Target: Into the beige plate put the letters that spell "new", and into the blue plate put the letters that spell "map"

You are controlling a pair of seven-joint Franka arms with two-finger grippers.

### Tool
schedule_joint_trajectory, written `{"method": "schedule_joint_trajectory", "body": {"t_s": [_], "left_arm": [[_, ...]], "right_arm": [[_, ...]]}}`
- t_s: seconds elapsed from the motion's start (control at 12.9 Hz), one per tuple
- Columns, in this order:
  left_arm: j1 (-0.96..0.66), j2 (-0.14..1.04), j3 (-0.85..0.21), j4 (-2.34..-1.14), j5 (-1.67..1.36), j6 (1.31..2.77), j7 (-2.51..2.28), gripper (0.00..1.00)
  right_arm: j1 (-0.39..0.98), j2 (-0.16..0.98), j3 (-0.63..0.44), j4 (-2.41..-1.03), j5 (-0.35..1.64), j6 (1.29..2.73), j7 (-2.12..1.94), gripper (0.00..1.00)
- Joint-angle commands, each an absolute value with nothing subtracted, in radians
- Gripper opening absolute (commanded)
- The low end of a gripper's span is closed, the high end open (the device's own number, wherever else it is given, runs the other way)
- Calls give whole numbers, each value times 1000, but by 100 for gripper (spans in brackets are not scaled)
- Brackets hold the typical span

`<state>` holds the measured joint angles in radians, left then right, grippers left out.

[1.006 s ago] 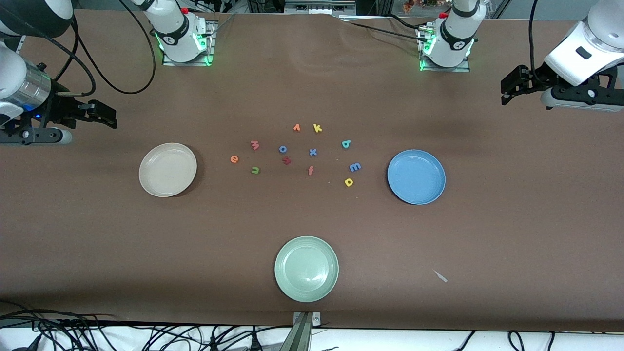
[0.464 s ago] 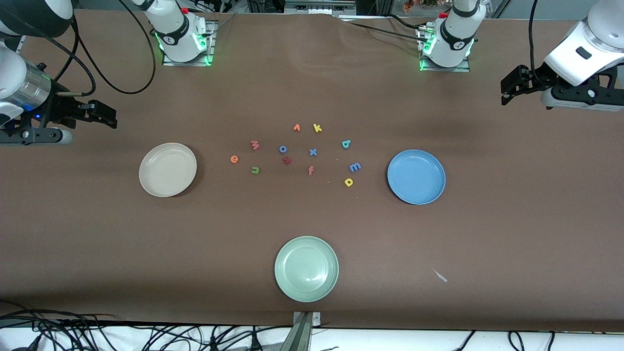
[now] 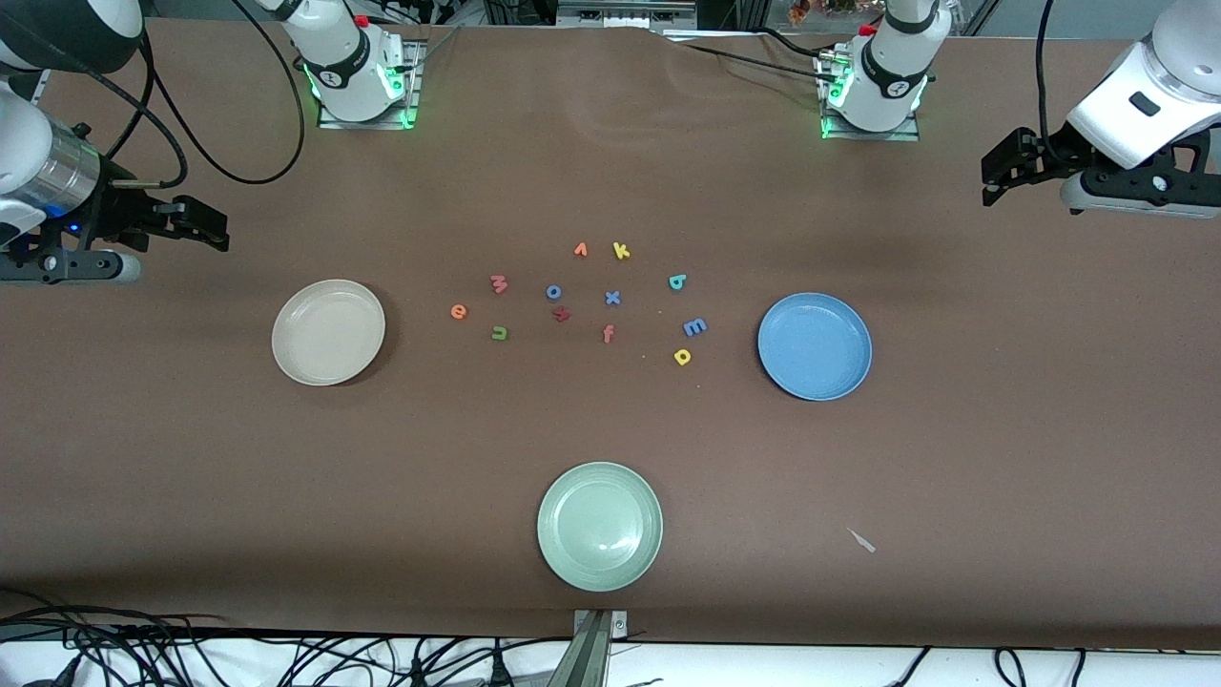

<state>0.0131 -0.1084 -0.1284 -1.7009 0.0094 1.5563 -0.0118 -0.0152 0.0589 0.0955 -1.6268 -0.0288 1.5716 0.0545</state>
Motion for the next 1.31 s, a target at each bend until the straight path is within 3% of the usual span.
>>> {"method": "schedule_joint_trajectory", "body": {"t_s": [0.0,1.24], "left_arm": [[12,-94,-129,-1667,34,1531,5,100],[0,-69,-132,-1647,31,1494,0,100]], "right_arm": [[-18,54,100,-1628,-17,1566,67,100],[-17,54,100,-1629,-15,1563,67,100]]}}
